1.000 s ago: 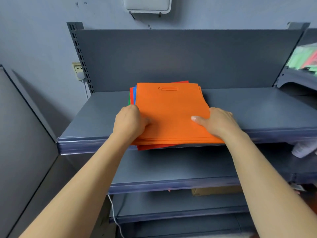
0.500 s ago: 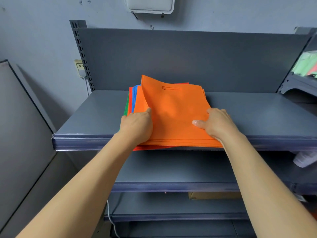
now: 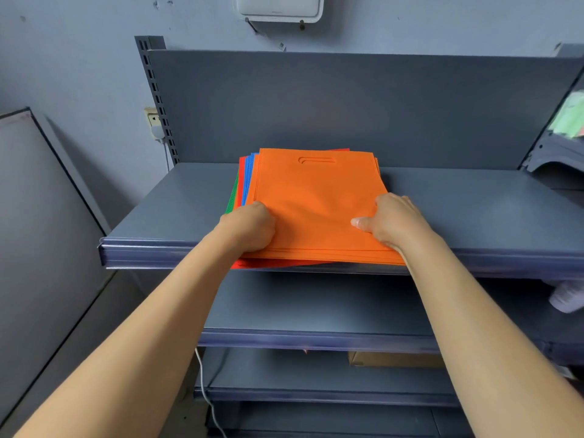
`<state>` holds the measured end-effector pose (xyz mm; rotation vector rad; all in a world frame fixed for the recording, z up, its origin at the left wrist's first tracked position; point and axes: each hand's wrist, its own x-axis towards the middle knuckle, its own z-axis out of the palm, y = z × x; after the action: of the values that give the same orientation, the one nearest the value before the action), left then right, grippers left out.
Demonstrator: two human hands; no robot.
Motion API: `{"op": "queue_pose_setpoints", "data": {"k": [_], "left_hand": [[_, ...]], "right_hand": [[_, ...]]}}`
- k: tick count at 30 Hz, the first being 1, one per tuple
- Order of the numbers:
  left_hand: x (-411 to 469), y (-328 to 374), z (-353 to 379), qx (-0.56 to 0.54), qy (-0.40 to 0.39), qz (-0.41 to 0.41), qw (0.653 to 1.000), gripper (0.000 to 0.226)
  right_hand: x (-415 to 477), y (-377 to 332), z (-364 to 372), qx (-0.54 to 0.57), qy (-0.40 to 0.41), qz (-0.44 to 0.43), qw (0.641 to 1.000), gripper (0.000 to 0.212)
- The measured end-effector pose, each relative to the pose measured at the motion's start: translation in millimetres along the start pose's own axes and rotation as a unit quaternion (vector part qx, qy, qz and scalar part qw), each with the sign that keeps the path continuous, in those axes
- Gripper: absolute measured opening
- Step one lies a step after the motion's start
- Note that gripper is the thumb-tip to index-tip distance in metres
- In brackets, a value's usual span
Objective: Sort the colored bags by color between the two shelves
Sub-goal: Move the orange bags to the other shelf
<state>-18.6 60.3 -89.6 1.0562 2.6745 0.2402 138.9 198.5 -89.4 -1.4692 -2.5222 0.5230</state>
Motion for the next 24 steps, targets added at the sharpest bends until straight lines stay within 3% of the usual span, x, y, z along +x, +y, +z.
{"op": "queue_pose_setpoints", "data": {"k": [7, 24], "left_hand": [[-10, 10, 0, -0.056, 0.015, 0.027, 0.998, 0.057], [-10, 12, -4, -0.051, 0.050, 0.031, 0.997, 0.042]], "right_hand": [[1, 6, 3, 0.013, 0.009, -0.002, 1.000, 0.059], [4, 7, 0, -0.004, 0.002, -0.014, 1.000, 0.055]]}}
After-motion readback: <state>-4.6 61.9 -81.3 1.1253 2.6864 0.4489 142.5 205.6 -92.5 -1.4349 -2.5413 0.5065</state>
